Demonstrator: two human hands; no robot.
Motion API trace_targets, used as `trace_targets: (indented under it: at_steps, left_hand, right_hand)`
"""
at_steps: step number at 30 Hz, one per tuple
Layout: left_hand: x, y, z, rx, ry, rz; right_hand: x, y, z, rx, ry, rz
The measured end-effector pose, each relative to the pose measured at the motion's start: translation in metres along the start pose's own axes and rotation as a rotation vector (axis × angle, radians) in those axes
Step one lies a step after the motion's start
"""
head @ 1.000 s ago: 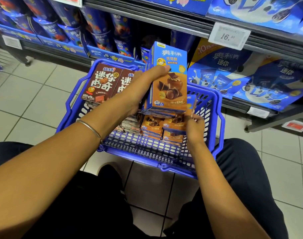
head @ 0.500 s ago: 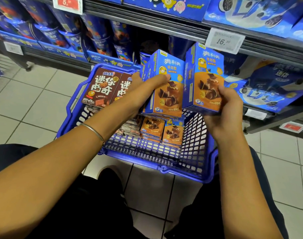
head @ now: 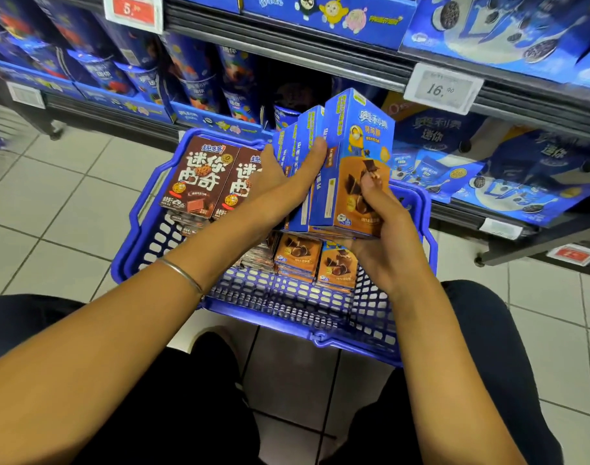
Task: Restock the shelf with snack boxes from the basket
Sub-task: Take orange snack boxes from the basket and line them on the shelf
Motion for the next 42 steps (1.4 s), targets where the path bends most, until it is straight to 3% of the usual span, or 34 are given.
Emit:
trace_targets:
  at_steps: [7, 12, 17, 26, 36, 42]
  left_hand:
    - [-0.002, 0.008, 0.015, -0.074, -0.125, 0.035]
    - [-0.019, -0.005, 0.016, -0.177, -0.070, -0.172]
    - [-0.044, -0.079, -0.023, -0.232, 0.013, -0.214]
    - [-0.089, -0.281, -0.122, -0.249, -0.033, -0.513]
    - [-0.107, -0.572, -0.209, 0.056, -0.051, -0.570]
    - [-0.094, -0.719, -0.246, 0.287, -0.046, -0.625]
  right_hand:
    - [0.011, 0.007, 0.014, 0.044, -0.017, 0.032]
    - [0.040, 0.028, 0.009, 0.088, -0.083, -0.067]
    - [0.097, 0.087, -0.042, 0.149, -0.138, -0.140]
    - [0.224, 0.239, -0.191, 0.133, -0.138, -0.207]
    - [0.334, 0.439, -0.367, 0.080, 0.066, -0.134]
    - [0.381, 0.541, -0.440, -0.205, 0.172, -0.224]
Point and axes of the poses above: each hand's wrist, its own z-axis towards the middle knuckle, its own x-axis out of the palm, y = z × x, the point moved 2 cm from there along z, towards the middle knuckle, and after that the axes turned 8 degrees about x, right-handed, at the moved point
